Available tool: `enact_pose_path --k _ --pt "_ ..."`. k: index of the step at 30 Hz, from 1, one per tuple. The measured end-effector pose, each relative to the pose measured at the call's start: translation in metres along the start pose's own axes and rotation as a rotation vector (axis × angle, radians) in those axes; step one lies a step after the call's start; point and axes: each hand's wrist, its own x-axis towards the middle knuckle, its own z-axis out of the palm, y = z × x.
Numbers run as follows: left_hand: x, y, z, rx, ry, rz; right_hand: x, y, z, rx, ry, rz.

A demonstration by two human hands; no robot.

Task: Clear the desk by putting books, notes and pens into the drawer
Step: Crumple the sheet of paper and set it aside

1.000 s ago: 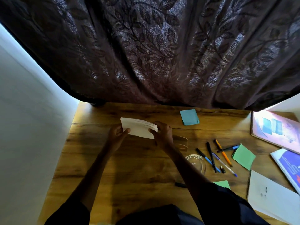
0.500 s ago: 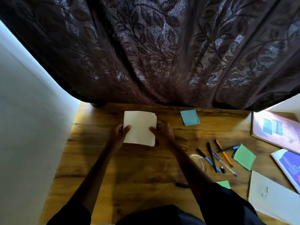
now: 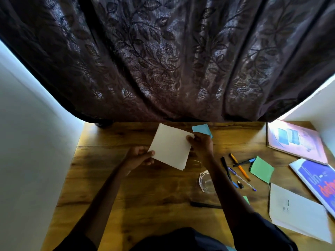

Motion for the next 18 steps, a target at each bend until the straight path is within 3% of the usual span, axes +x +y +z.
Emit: enact_pose_path --k 4,13,18 --pt "-0.013 0.004 0.018 -0.148 0.022 -0.035 -0.009 0.01 -0.017 -0.033 0.065 -0.035" --pt "-0.03 0.014 0.051 -0.168 0.133 -0.097 -0.047 0.003 -0.05 -0.224 0.235 -0.147" --pt "-0.04 0.029 0.079 -0.226 0.192 -0.09 -0.063 -0.002 -0.053 -0.325 0.2 -0.298"
